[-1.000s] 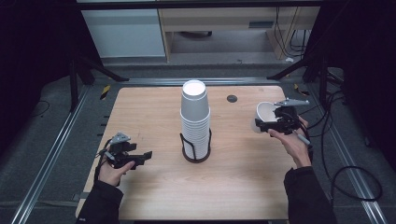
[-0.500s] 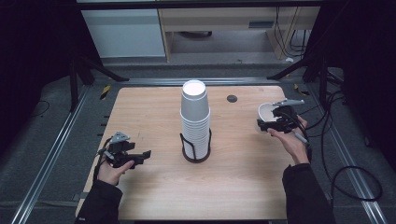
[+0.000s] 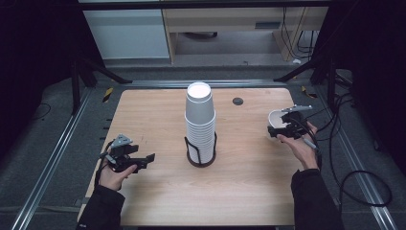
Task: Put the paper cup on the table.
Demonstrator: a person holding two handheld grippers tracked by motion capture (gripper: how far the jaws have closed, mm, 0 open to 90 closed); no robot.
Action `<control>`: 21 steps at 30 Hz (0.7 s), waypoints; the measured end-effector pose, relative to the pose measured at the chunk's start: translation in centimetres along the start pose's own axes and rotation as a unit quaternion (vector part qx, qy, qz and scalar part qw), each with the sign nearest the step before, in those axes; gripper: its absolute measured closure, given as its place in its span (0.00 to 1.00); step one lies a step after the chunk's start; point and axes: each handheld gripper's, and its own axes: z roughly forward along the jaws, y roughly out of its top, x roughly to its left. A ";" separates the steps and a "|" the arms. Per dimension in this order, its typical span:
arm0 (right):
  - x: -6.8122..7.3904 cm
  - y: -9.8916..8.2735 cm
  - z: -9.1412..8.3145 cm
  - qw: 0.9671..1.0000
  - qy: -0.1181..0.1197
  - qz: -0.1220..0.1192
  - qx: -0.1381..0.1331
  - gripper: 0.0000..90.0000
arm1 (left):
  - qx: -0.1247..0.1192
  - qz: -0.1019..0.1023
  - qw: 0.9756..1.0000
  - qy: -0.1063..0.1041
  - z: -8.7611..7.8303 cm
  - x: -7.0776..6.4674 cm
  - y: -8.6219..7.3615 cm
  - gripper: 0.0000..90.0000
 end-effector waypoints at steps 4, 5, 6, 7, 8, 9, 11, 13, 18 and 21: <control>-0.1 -0.4 0.3 1.000 0.000 -0.001 0.007 0.14 | 0.003 -0.001 1.000 0.000 0.1 -0.1 -0.1 0.18; -0.2 -0.4 0.3 1.000 -0.001 0.000 0.007 0.14 | 0.003 0.000 1.000 0.000 0.1 -0.1 -0.1 0.18; -0.3 -0.4 0.4 1.000 0.001 0.001 0.005 0.14 | 0.002 -0.001 1.000 0.000 0.1 -0.1 -0.1 0.18; -0.3 -0.4 0.4 1.000 0.002 0.004 0.006 0.14 | 0.001 -0.002 1.000 0.000 0.1 -0.1 -0.1 0.18; -0.4 -0.5 0.5 1.000 0.002 0.002 0.006 0.14 | 0.001 -0.001 1.000 0.000 0.1 0.0 0.0 0.18; -0.3 -0.5 0.6 1.000 0.003 0.004 0.008 0.14 | 0.001 0.000 1.000 -0.001 0.1 0.0 0.0 0.18; -0.3 -0.7 0.8 1.000 0.000 0.002 0.005 0.14 | 0.002 0.000 1.000 -0.001 0.1 -0.1 -0.1 0.18; -0.2 -1.0 1.0 1.000 0.000 0.004 0.008 0.14 | 0.003 0.001 1.000 -0.002 0.2 -0.1 -0.1 0.18; -0.1 -1.5 1.5 1.000 -0.001 0.004 0.009 0.14 | 0.005 0.001 1.000 -0.001 0.3 -0.2 -0.1 0.18; 0.1 -1.6 1.6 1.000 -0.001 0.003 0.011 0.14 | 0.005 0.001 1.000 -0.001 0.3 -0.1 -0.1 0.18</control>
